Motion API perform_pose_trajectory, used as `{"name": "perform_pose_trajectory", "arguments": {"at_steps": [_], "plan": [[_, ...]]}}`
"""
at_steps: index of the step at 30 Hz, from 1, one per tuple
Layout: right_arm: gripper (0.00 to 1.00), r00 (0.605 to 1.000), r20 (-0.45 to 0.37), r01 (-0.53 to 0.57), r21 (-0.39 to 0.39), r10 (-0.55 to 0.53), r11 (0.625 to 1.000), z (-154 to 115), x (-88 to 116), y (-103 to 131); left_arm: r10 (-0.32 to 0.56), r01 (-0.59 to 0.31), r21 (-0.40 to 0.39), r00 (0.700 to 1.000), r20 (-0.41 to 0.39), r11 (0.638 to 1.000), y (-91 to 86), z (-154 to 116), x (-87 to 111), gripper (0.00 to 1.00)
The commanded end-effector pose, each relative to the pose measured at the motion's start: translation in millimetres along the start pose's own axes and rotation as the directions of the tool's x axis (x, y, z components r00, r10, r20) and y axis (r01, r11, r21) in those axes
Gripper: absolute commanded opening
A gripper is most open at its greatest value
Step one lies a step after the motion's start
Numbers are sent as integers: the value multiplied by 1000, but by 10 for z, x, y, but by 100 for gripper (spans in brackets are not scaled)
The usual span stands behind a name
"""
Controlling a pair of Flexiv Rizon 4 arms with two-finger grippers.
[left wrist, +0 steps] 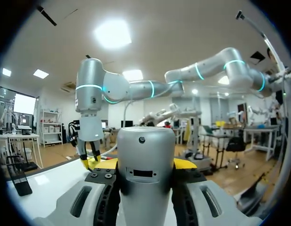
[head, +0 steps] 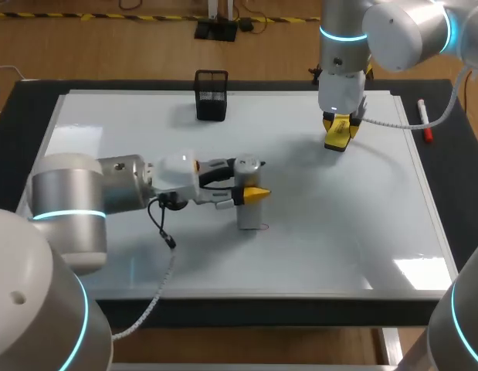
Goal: Pick up the inspection probe, press it on each red-marked spot on the whiteboard one by one, put down the probe, pick up the eraser, and wipe off all the red marks.
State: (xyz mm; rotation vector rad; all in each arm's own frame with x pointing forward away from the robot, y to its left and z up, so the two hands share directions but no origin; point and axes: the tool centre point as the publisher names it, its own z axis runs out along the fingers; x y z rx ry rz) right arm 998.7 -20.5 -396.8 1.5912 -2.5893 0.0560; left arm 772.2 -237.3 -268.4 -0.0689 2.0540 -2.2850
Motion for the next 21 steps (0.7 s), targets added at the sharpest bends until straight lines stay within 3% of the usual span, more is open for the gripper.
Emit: {"name": "perform_pose_trajectory", "arguments": {"at_steps": [1, 21], "plan": [[0, 1000, -3, 2, 1, -2, 1000, -10, 2, -8, 2, -2, 6, 999, -32, 1000, 83, 113, -64, 0], [0, 1000, -3, 2, 1, -2, 1000, -10, 2, -8, -7, 6, -13, 999, -42, 1000, 186, 157, -87, 0]]}}
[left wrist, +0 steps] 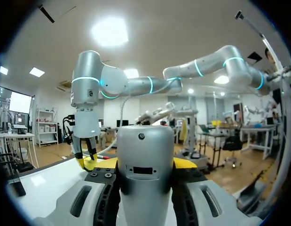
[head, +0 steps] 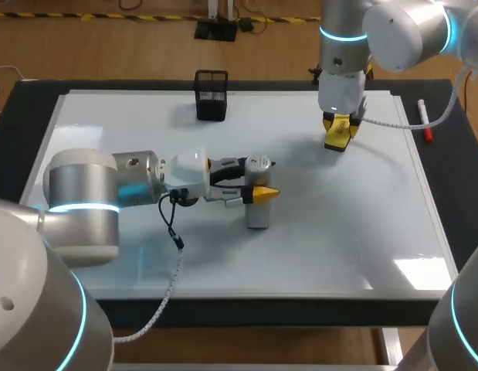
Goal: Pick up the inspection probe, press it on each red-marked spot on the whiteboard one by one, put down the probe, pick up the eraser, and wipe off all the red marks.
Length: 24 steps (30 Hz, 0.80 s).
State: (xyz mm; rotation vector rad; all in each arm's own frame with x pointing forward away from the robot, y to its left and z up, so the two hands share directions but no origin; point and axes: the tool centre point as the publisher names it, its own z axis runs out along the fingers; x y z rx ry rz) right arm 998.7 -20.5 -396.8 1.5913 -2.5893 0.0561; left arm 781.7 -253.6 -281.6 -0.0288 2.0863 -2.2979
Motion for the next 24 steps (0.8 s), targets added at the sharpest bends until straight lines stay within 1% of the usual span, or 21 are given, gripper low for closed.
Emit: {"name": "perform_pose_trajectory", "arguments": {"at_steps": [1, 12, 18, 22, 24], "plan": [[0, 1000, -3, 2, 1, -2, 1000, -10, 2, -8, -3, 3, -4, 1000, -1, 1000, 35, 2, -7, 0], [0, 1000, -3, 2, 1, -2, 1000, -10, 2, -8, 7, -7, -11, 1000, 3, 1000, -13, -10, 5, 0], [0, 1000, -3, 2, 1, -2, 1000, -10, 2, -8, 16, -16, -20, 1000, 10, 1000, -128, -59, -38, 0], [0, 1000, -3, 2, 1, -2, 1000, -10, 2, -8, 20, -20, -19, 1000, 10, 1000, -216, -134, -80, 0], [0, 1000, -3, 2, 1, -2, 1000, -10, 2, -8, 19, -18, -31, 1000, 13, 999, -275, -198, -110, 0]]}}
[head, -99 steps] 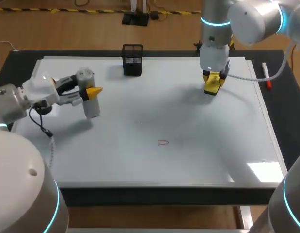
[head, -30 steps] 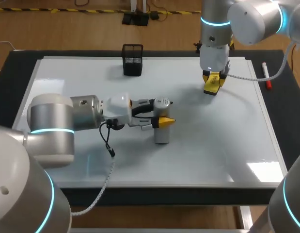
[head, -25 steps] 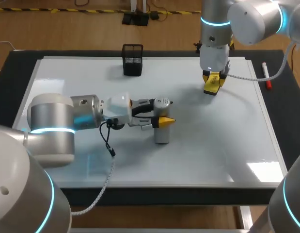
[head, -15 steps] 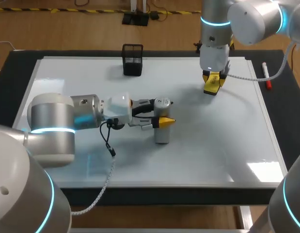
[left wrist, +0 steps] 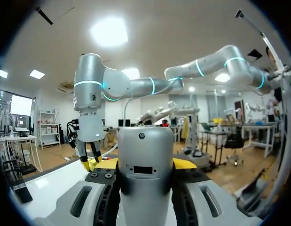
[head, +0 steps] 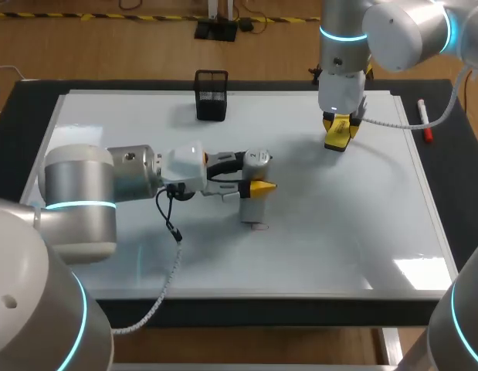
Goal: Pick up the inspection probe, press it on each red-marked spot on the whiteboard one by one, put down the probe, pick up the eraser, and wipe off all the red marks.
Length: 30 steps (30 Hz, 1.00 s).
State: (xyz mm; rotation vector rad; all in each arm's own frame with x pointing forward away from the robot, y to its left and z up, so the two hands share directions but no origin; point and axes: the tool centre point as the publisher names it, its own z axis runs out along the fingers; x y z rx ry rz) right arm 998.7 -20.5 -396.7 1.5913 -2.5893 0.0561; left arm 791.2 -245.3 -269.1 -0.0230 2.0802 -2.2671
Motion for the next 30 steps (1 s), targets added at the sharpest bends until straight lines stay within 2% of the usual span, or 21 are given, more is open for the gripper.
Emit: {"name": "perform_pose_trajectory", "arguments": {"at_steps": [1, 10, 22, 30], "plan": [[0, 1000, -3, 2, 1, -2, 1000, -10, 2, -8, -3, 3, -20, 1000, -3, 1000, -167, -170, -36, 0], [0, 1000, -3, 2, 1, -2, 1000, -10, 2, -8, 9, -9, 2, 999, 35, 1000, -367, -637, -221, 0], [0, 1000, -3, 2, 1, -2, 1000, -10, 2, -8, 19, -21, 15, 991, 133, 1000, -501, -1580, -495, 0], [0, 1000, -3, 2, 1, -2, 1000, -10, 2, -8, 38, -35, -18, 982, 185, 999, -552, -2189, -735, 0]]}}
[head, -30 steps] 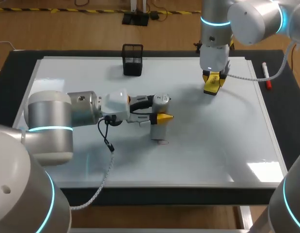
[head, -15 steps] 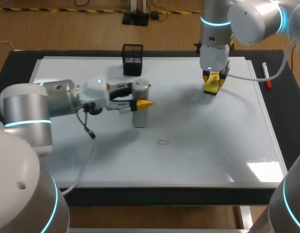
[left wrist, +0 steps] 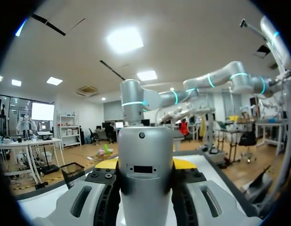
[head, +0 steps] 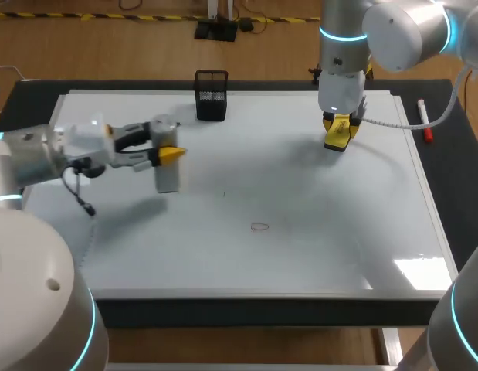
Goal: Pick up the inspection probe, press it on each red-marked spot on the whiteboard one by one, put down the probe, pick up the eraser, and wipe off all the red marks.
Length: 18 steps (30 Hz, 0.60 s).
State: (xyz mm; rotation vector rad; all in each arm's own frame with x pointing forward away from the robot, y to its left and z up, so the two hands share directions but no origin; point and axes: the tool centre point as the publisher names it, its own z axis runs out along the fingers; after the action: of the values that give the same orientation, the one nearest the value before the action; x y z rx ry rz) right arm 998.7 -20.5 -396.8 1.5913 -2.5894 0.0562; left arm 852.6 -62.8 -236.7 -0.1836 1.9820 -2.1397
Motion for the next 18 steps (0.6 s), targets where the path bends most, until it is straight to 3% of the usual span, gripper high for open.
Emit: {"name": "perform_pose_trajectory", "arguments": {"at_steps": [1, 9, 18], "plan": [[0, 1000, -3, 2, 1, -2, 1000, -10, 2, -8, -3, 3, 0, 1000, 10, 1000, -98, -489, -128, 0], [0, 1000, -3, 2, 1, -2, 1000, -10, 2, -8, -3, 2, 28, 998, 55, 1000, -88, -883, -362, 0], [0, 1000, -3, 2, 1, -2, 1000, -10, 2, -8, 10, -14, 53, 997, 75, 999, -127, -1169, -412, 0]]}}
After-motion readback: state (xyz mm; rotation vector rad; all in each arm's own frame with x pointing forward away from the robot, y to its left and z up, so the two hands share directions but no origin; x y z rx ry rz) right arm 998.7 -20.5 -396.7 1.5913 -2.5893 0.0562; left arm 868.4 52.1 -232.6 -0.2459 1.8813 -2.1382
